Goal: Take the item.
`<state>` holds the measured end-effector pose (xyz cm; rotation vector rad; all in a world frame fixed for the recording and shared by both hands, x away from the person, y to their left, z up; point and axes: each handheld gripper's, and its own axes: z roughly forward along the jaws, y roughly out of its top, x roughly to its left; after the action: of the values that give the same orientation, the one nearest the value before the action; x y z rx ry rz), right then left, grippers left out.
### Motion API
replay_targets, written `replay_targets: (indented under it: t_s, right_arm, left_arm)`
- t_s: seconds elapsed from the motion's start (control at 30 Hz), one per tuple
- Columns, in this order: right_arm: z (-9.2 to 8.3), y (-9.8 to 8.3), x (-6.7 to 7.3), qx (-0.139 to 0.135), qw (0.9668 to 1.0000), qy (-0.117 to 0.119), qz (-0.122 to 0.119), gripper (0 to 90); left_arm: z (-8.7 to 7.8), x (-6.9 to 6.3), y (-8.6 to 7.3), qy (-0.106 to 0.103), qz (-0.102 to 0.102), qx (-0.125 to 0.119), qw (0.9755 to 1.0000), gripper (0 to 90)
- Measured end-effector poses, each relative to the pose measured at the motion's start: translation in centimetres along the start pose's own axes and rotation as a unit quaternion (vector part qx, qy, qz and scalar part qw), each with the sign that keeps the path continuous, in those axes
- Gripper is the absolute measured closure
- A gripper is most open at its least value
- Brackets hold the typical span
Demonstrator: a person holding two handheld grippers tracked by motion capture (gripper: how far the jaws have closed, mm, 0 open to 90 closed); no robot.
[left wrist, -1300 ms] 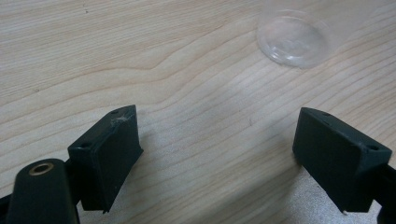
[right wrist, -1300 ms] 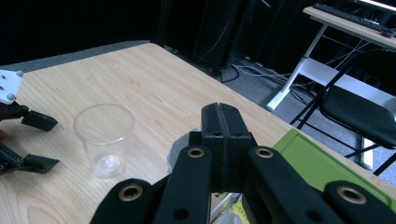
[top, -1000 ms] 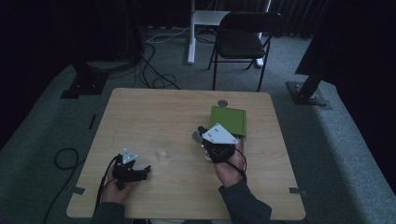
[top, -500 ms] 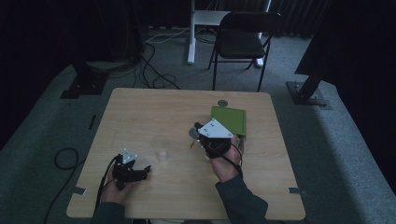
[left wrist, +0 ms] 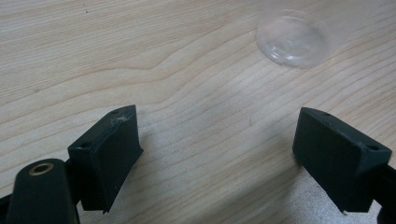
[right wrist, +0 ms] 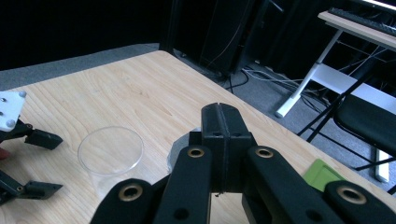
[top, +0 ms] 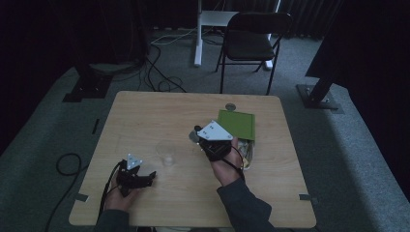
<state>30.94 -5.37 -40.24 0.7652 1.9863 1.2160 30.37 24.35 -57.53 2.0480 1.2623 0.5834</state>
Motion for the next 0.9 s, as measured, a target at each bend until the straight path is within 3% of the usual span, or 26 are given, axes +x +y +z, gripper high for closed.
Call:
replay_targets:
  t_s: [0.9]
  right_arm:
    - [2.4, 3.0, 2.6, -0.016, 0.9994, 0.025, -0.017, 90.0]
  left_arm:
    - [0.0, 0.0, 0.0, 0.000, 0.000, -0.001, 1.0000, 15.7]
